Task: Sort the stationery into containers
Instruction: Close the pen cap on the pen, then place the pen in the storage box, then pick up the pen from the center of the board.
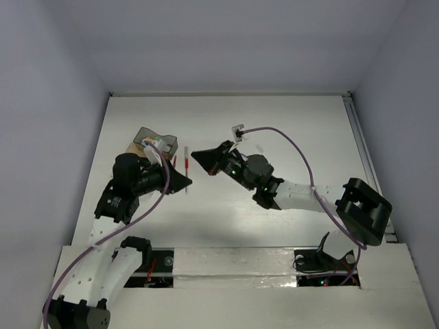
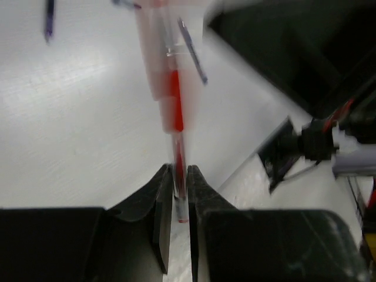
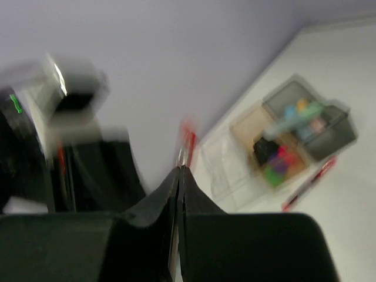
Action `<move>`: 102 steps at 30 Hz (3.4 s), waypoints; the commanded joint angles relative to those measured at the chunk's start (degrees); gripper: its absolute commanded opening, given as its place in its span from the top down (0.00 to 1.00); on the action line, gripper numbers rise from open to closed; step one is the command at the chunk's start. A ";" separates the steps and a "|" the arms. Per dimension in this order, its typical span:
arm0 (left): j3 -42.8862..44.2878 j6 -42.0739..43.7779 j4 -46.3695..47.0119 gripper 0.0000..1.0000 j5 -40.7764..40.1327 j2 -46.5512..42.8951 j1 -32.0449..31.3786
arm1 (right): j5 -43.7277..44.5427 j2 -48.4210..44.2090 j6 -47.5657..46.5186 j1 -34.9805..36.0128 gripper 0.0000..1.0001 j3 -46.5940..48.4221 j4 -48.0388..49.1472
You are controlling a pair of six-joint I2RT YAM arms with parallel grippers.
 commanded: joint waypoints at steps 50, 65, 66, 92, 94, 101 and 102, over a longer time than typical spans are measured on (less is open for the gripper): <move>-18.75 -30.56 18.93 1.00 -50.71 1.38 18.14 | -16.63 -32.36 -12.33 -7.22 0.53 -12.08 -43.69; -20.86 -30.55 23.69 0.59 -51.08 3.76 19.20 | -16.02 -30.43 -12.07 -7.22 0.52 -11.55 -43.42; -20.94 -30.64 23.86 0.59 -51.16 3.93 19.20 | -15.93 -30.43 -12.15 -7.22 0.52 -11.46 -43.51; -3.54 -8.76 20.70 0.68 -14.00 -7.05 5.77 | 11.58 -11.99 -15.93 -27.52 0.48 1.00 -63.45; -5.11 -8.76 23.76 0.66 -11.10 -5.31 2.43 | 12.19 -7.00 -16.02 -28.66 0.48 2.85 -66.09; -5.30 -4.81 23.26 0.60 -8.35 -3.45 -3.03 | 11.58 5.33 -17.51 -31.66 0.49 10.68 -69.43; -4.87 -3.85 22.73 0.60 -8.88 -3.53 -3.73 | 11.84 7.69 -17.43 -31.66 0.51 11.38 -69.79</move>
